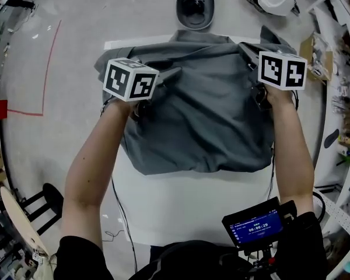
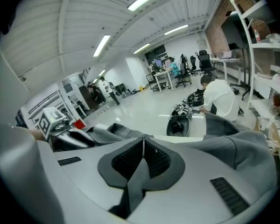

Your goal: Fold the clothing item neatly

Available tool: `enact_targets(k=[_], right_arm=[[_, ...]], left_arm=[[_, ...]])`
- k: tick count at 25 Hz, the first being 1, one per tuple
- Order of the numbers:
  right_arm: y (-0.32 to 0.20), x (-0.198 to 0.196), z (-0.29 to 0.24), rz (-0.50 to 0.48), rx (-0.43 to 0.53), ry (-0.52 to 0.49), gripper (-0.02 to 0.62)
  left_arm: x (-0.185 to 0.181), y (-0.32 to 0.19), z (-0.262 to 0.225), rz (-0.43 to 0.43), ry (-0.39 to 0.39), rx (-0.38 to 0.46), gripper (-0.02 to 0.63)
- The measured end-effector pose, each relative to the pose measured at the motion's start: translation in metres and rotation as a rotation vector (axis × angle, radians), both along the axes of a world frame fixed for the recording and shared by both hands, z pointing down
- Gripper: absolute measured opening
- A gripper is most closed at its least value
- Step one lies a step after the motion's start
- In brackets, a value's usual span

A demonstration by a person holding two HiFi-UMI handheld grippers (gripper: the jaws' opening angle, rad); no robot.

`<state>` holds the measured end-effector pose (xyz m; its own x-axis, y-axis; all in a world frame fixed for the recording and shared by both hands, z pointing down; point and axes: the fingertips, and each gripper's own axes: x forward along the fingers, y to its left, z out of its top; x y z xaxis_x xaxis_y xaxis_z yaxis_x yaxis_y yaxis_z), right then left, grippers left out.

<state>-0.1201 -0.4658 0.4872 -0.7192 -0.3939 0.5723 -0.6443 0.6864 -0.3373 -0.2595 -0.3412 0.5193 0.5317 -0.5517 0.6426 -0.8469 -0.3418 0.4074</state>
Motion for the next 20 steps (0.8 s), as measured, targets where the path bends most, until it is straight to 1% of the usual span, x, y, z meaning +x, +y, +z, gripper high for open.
enact_targets(k=[1, 2, 5, 7, 9, 10, 13, 14, 15, 17, 18, 20], right_arm=[[0.008, 0.001, -0.004, -0.021, -0.006, -0.012, 0.017], [0.016, 0.0, -0.007, -0.044, -0.012, -0.02, 0.017], [0.043, -0.008, -0.009, -0.138, -0.04, -0.013, 0.017], [0.059, -0.013, -0.004, -0.203, -0.072, 0.006, 0.017], [0.072, -0.017, 0.006, -0.238, -0.081, 0.026, 0.017], [0.076, -0.018, 0.01, -0.242, -0.079, 0.034, 0.017], [0.079, -0.014, 0.019, -0.228, -0.075, 0.032, 0.017], [0.079, -0.011, 0.02, -0.22, -0.077, 0.027, 0.017], [0.078, -0.008, 0.022, -0.212, -0.08, 0.023, 0.017], [0.079, -0.004, 0.026, -0.2, -0.081, 0.021, 0.017], [0.079, -0.004, 0.027, -0.201, -0.076, 0.023, 0.017], [0.08, -0.006, 0.027, -0.21, -0.062, 0.026, 0.017]], left_arm=[[-0.005, -0.004, 0.001, -0.024, -0.009, -0.02, 0.104], [-0.009, -0.007, 0.003, -0.038, -0.021, -0.04, 0.089], [-0.017, -0.019, 0.008, -0.02, -0.076, -0.078, 0.089], [-0.019, -0.028, 0.011, 0.004, -0.149, -0.085, 0.089], [-0.024, -0.036, 0.017, 0.023, -0.229, -0.062, 0.089], [-0.029, -0.04, 0.018, 0.025, -0.273, -0.038, 0.089], [-0.054, -0.061, 0.012, -0.025, -0.427, 0.064, 0.089], [-0.063, -0.069, 0.008, -0.044, -0.458, 0.09, 0.091], [-0.07, -0.075, 0.005, -0.058, -0.459, 0.101, 0.089], [-0.083, -0.078, 0.002, -0.083, -0.415, 0.103, 0.107], [-0.09, -0.076, -0.001, -0.1, -0.409, 0.11, 0.107], [-0.107, -0.071, -0.012, -0.144, -0.441, 0.154, 0.11]])
